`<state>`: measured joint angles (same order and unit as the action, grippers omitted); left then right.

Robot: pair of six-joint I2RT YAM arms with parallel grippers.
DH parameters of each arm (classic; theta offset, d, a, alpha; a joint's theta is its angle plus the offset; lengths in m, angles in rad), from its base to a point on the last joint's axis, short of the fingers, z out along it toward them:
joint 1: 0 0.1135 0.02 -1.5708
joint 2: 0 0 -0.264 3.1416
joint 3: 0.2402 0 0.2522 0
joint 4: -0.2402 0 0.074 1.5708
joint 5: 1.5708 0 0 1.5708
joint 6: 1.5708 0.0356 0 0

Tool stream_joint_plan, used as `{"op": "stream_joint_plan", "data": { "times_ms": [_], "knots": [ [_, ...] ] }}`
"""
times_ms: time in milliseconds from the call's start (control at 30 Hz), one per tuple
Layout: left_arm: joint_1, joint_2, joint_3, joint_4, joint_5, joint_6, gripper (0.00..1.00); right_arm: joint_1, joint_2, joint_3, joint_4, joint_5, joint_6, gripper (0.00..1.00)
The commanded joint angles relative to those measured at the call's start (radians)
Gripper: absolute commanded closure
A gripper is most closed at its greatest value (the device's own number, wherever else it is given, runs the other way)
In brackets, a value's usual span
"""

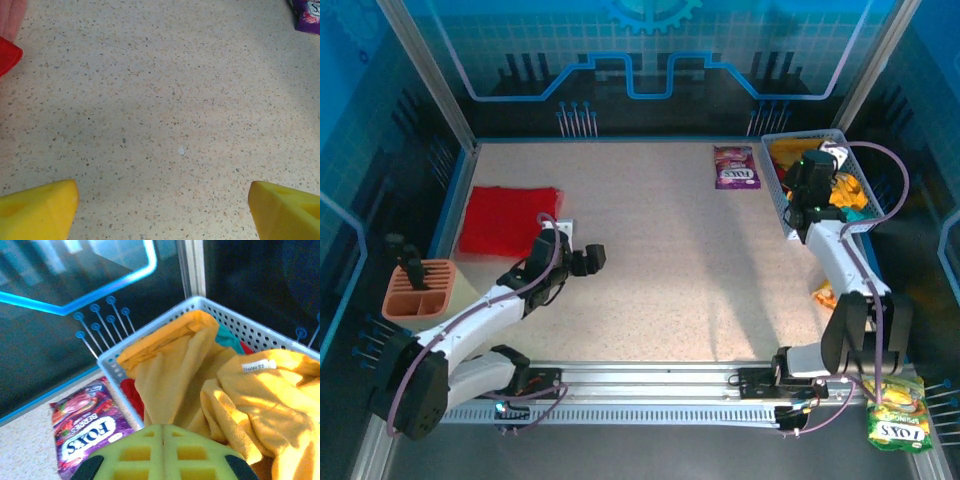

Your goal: Fold and stack the t-shirts

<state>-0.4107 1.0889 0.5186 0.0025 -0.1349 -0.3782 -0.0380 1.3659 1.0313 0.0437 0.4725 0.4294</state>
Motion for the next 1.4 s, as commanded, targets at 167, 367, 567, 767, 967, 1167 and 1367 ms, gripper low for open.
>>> {"op": "stream_joint_plan", "data": {
  "times_ms": [167, 367, 567, 767, 967, 1167, 1367],
  "knots": [
    [0.001, 0.030, 0.106, -0.029, 0.086, -0.021, 0.09, 0.176, -0.192, -0.030, 0.221, 0.138, -0.305, 1.00],
    [0.006, 0.061, 0.164, -0.083, 0.110, -0.033, 0.07, 0.278, -0.263, -0.017, 0.281, 0.142, -0.425, 1.00],
    [0.068, 0.035, 0.175, -0.088, 0.202, -0.114, 0.05, 0.450, -0.318, -0.041, 0.280, 0.056, -0.501, 1.00],
    [0.176, 0.007, 0.229, -0.198, 0.286, -0.116, 0.05, 0.672, -0.302, 0.012, 0.128, 0.090, -0.456, 1.00],
    [0.244, -0.015, 0.294, -0.287, 0.294, -0.096, 0.04, 0.931, -0.195, -0.048, 0.069, 0.251, -0.193, 0.89],
    [0.247, -0.014, 0.327, -0.371, 0.293, -0.075, 0.05, 1.002, -0.009, 0.051, -0.105, 0.192, -0.161, 0.14],
    [0.214, -0.007, 0.277, -0.418, 0.288, -0.093, 0.11, 0.929, 0.005, 0.058, -0.263, 0.161, -0.047, 0.00]
  ]
}}
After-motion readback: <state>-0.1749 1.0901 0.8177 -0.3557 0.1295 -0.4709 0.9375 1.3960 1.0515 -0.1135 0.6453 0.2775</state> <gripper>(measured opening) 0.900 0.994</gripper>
